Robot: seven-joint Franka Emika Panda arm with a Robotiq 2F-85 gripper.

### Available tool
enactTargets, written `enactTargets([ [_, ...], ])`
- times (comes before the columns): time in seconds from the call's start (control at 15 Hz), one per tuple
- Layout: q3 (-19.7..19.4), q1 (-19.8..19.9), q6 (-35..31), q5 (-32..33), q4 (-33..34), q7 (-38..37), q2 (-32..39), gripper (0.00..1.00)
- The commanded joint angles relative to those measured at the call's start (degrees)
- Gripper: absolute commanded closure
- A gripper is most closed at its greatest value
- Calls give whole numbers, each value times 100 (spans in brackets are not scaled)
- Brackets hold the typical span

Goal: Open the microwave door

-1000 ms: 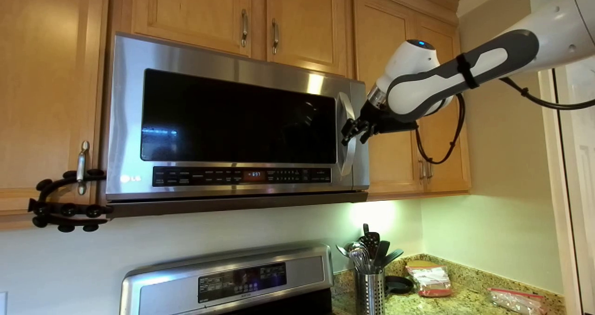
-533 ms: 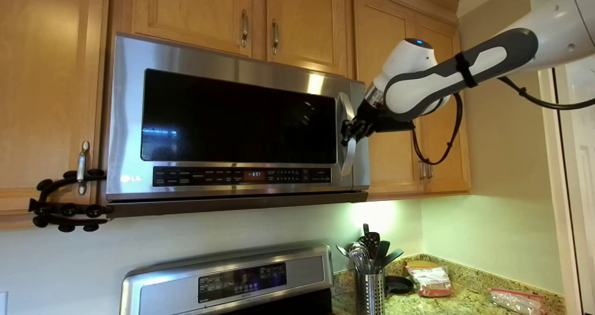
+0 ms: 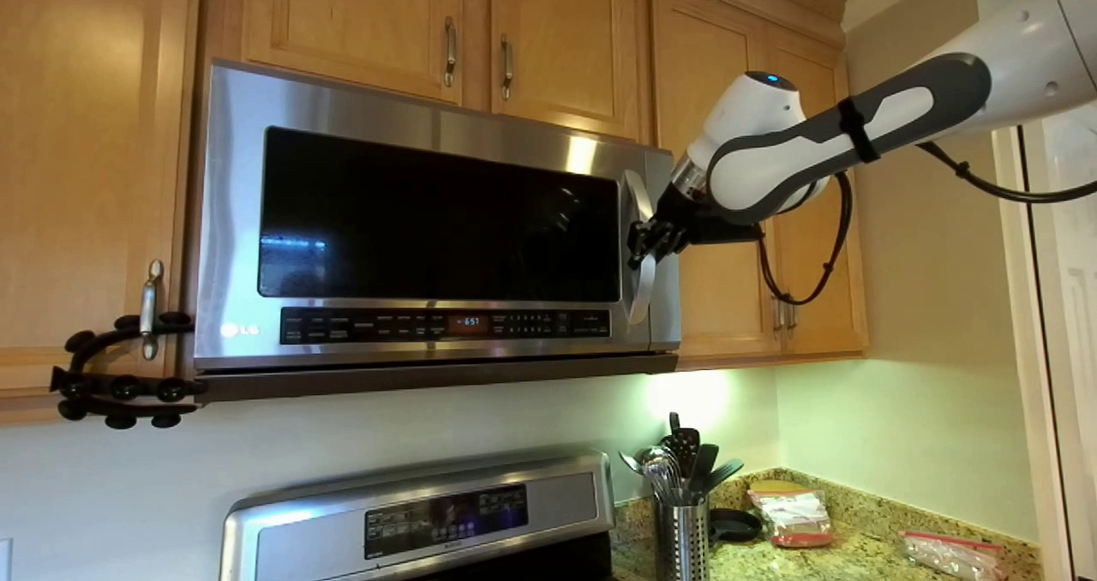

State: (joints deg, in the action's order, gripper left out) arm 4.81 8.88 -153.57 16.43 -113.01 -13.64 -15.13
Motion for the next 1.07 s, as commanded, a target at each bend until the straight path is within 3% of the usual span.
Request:
enactTargets([
  [0.0,226,-148,348,164,-415,-268,-412,86],
  [0.4,394,-246,481,242,-761,-265,-800,86],
  [0.73,743,-380,1608,183,-1074,-148,-1490,86],
  [0.8,759,-394,1841,157,-1103,-113,-1591,36],
  [1.0,791,-454,2608,106,-1169,-96,-1834,23],
])
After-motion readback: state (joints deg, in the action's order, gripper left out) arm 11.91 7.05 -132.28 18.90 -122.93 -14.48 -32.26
